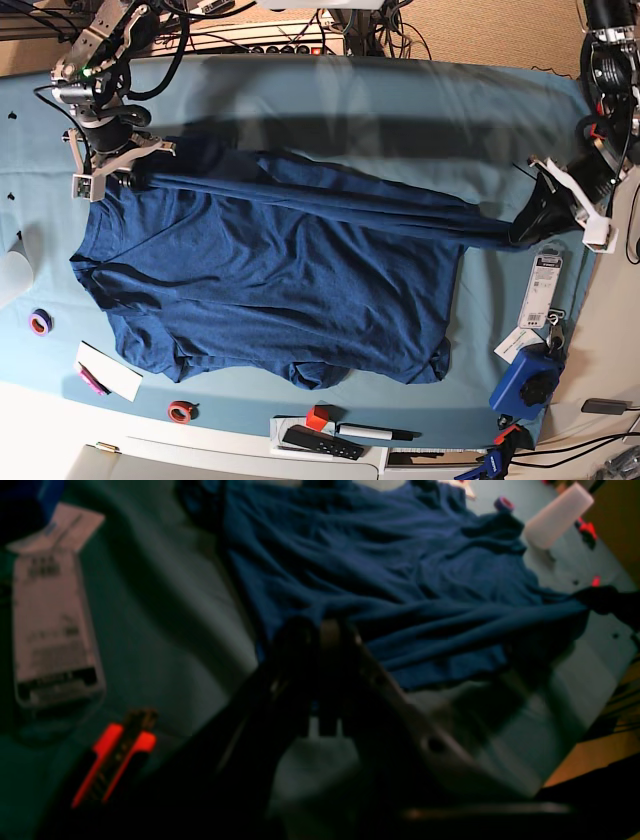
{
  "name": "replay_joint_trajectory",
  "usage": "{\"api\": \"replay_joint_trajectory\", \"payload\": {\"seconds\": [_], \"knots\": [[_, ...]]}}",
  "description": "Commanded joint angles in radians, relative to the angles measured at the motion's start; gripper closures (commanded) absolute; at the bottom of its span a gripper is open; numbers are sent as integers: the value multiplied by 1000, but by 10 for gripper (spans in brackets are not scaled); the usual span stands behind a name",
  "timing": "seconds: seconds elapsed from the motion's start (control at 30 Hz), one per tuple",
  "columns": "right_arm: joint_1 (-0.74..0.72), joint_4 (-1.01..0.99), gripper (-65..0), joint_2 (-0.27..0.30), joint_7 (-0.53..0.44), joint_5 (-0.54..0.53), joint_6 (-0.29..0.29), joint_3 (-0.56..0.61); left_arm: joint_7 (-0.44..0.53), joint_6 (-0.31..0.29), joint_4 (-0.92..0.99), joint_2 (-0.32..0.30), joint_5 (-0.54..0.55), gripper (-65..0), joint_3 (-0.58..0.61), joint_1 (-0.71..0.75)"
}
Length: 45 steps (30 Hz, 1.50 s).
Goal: Layout the t-shirt on the table in an organized manner, then fold the t-shirt properly
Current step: 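Lower the stretched sleeve across the shirt body with both grippers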
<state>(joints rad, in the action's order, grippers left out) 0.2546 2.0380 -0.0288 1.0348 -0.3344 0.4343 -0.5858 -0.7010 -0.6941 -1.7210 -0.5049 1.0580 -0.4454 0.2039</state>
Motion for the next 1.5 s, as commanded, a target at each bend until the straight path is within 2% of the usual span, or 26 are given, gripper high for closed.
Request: {"api": "replay_joint_trajectory", "payload": {"seconds": [0.0, 0.13, 0.37, 0.47, 0.7, 0.73, 0.83, 0.97, 1.1, 1.2, 1.47], "knots": [[-6, -2, 0, 19, -36, 18, -13, -3, 31, -4, -10, -18, 0, 0, -8, -17], [-14, -70, 0, 53, -74, 18, -18, -3, 47, -4, -10, -19, -20, 0, -8, -24], [-100, -165, 0, 108, -73, 18, -35, -3, 98, -4, -10, -4, -103, 0, -6, -24], [-140, -196, 0, 112, -67, 19, -34, -3, 126, 25, -10, 10, -134, 0, -5, -24], [-185, -208, 0, 112, -59, 23, -34, -3, 164, 25, -10, 26, -234, 0, 61, -42], [-185, -208, 0, 112, -57, 34, -34, -3, 176, 34, -10, 26, -261, 0, 82, -47], [-182, -208, 0, 112, -47, 79, -36, -4, 206, 116, -10, 26, -343, 0, 169, -69], [-182, -208, 0, 112, -42, 82, -48, -4, 232, 140, -10, 26, -447, 0, 287, -107], [-172, -214, 0, 113, -40, 94, -50, -4, 247, 224, -10, 26, -534, 0, 337, -138], [-169, -246, 0, 126, -40, 96, -50, -4, 247, 242, -10, 26, -540, 0, 336, -143], [-169, -306, 0, 143, -40, 96, -50, -4, 246, 242, -9, 26, -542, 0, 336, -137]]}}
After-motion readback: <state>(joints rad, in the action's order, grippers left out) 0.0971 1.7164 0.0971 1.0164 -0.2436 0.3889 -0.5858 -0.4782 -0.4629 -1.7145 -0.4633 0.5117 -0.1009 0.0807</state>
